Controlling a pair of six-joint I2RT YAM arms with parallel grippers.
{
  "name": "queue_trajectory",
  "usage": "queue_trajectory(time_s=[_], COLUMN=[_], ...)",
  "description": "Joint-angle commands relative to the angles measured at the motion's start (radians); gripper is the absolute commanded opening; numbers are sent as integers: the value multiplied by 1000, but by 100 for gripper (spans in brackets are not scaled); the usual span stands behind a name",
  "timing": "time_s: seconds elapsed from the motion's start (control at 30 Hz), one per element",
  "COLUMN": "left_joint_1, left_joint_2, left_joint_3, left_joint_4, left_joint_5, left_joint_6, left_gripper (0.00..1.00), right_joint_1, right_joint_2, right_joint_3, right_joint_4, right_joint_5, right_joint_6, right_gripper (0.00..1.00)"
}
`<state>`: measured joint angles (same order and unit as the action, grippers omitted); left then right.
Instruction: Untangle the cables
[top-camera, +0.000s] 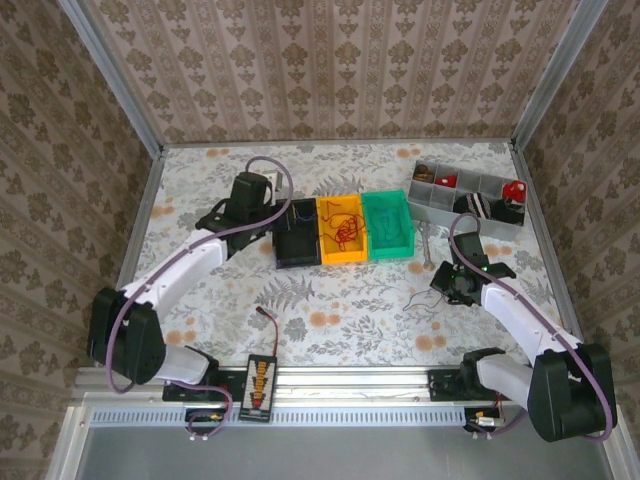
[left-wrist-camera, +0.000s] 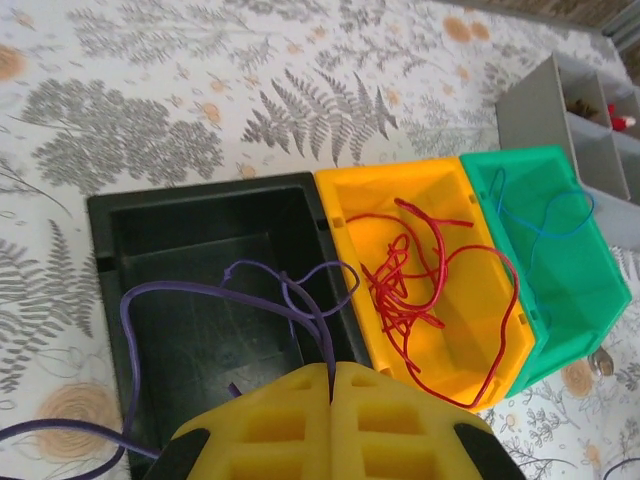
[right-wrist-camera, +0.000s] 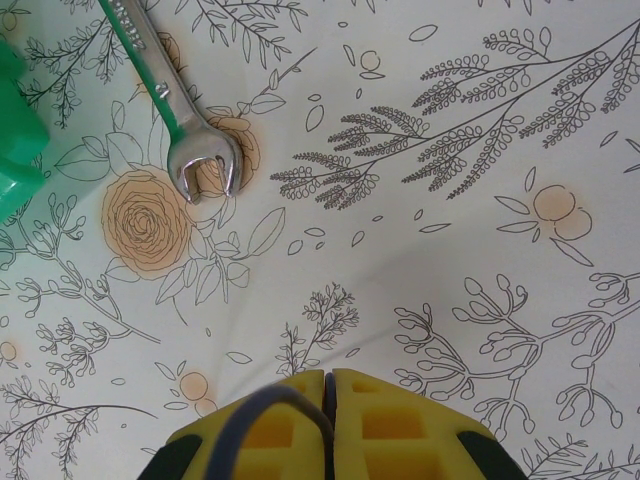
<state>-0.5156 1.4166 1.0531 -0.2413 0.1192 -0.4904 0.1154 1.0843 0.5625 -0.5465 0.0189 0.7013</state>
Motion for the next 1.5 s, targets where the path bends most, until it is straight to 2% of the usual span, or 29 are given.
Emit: queue_trajectory(time_s=[0.0, 0.27, 0.43, 0.63, 0.67, 0.77, 0.8, 0.87, 1.0, 1.2, 1.37, 1.47], left_joint_1=[-11, -31, -58, -52, -52, -56, -58, -65, -73, -49, 18, 21], left_joint_2=[49, 171, 247, 290, 289, 255, 238, 204, 116, -23, -61, -80], left_joint_3=[7, -16, 23, -6, 1, 17, 24, 47, 72, 55, 22, -6], left_joint_4=[43, 221, 240, 326, 314, 288, 271, 216, 146, 104, 124, 125], left_joint_5=[-23, 26, 44, 48, 33, -12, -35, -83, -175, -283, -177, -187], left_joint_6=[-48, -144, -148, -213, -214, -194, -184, -156, -114, -152, -218, -233], left_gripper=[0, 0, 0, 0, 9, 54, 62, 70, 82, 86, 87, 87], right_joint_1=[-6, -8, -8, -10, -10, -10, -10, -10, -8, 5, 38, 86], right_joint_2=[-24, -38, -47, -48, -46, -43, -42, -41, -50, -156, -198, -189], right_joint_3=[-3, -3, 6, 23, 26, 33, 33, 31, 30, 79, 197, 276], right_joint_4=[-10, -26, -44, -53, -53, -50, -49, -46, -31, -10, -44, -35], right_joint_5=[6, 10, 15, 19, 17, 14, 12, 10, -18, -82, -92, -131], right_joint_6=[-23, -26, -35, -43, -45, -48, -48, -49, -58, -83, -97, -105], right_gripper=[0, 0, 0, 0, 0, 0, 0, 0, 0, 0, 0, 0])
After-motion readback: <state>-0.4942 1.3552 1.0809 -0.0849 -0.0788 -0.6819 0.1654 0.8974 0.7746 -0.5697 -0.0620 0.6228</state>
